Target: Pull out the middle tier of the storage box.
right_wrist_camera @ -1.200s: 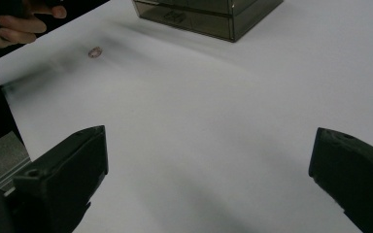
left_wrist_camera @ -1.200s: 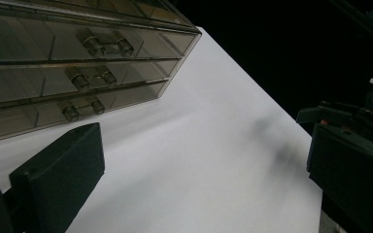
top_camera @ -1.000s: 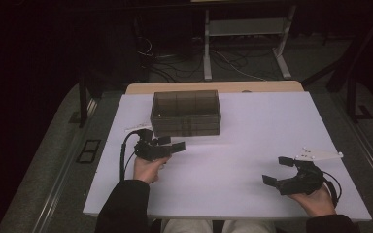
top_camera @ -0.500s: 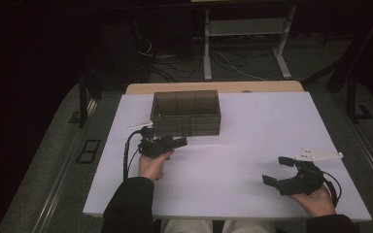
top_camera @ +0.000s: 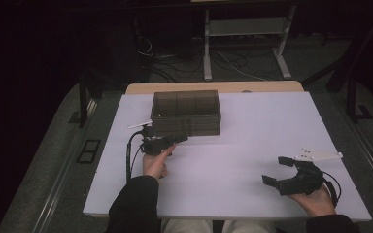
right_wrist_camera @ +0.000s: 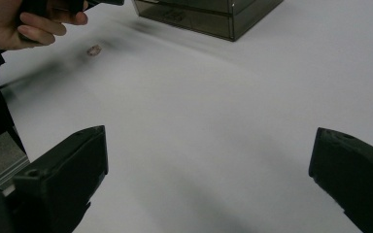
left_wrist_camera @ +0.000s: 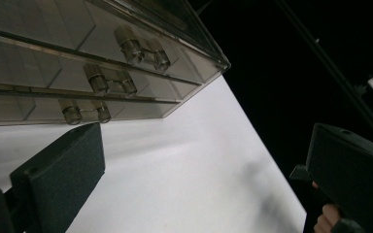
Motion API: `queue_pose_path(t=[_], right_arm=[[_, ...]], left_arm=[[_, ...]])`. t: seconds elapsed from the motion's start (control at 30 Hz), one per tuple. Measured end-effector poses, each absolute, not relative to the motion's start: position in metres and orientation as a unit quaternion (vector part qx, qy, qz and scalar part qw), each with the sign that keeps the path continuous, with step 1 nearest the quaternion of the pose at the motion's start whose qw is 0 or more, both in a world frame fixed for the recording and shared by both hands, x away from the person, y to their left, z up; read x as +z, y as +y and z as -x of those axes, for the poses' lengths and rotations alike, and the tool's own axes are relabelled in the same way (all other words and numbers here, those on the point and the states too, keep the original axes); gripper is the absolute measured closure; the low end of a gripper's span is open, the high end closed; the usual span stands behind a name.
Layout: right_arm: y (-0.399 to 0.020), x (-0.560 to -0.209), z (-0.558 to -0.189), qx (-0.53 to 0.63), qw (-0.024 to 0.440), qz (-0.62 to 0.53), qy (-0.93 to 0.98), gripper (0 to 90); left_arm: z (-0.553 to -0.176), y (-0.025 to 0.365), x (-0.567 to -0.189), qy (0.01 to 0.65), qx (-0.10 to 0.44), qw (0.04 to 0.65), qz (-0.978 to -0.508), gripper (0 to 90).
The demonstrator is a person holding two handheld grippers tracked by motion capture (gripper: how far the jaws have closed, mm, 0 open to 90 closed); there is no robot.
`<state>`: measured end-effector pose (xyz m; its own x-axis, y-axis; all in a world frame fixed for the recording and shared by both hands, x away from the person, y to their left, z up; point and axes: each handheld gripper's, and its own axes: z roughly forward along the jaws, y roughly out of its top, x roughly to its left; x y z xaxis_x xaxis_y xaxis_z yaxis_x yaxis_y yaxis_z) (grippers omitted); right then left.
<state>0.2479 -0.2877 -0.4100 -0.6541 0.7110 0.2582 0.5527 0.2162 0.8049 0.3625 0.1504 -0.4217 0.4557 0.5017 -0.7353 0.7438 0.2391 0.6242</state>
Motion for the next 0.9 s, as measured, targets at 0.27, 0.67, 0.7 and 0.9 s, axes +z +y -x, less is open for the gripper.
queue_pose_path(t=[0.27, 0.67, 0.7, 0.9], right_arm=[[-0.288, -0.41, -0.248, 0.477, 0.086, -0.406, 0.775, 0.0], [-0.288, -0.41, -0.248, 0.476, 0.083, -0.406, 0.775, 0.0], [-0.288, -0.41, -0.248, 0.476, 0.084, -0.404, 0.776, 0.0], [-0.288, -0.41, -0.248, 0.476, 0.082, -0.405, 0.776, 0.0]], left_arm=[[-0.366, 0.147, -0.425, 0.542, -0.113, 0.604, -0.573, 0.0], [-0.368, 0.144, -0.434, 0.589, -0.109, 0.615, -0.513, 4.3], [-0.368, 0.143, -0.435, 0.592, -0.108, 0.615, -0.509, 5.4], [-0.368, 0.137, -0.442, 0.614, -0.107, 0.615, -0.484, 9.7]])
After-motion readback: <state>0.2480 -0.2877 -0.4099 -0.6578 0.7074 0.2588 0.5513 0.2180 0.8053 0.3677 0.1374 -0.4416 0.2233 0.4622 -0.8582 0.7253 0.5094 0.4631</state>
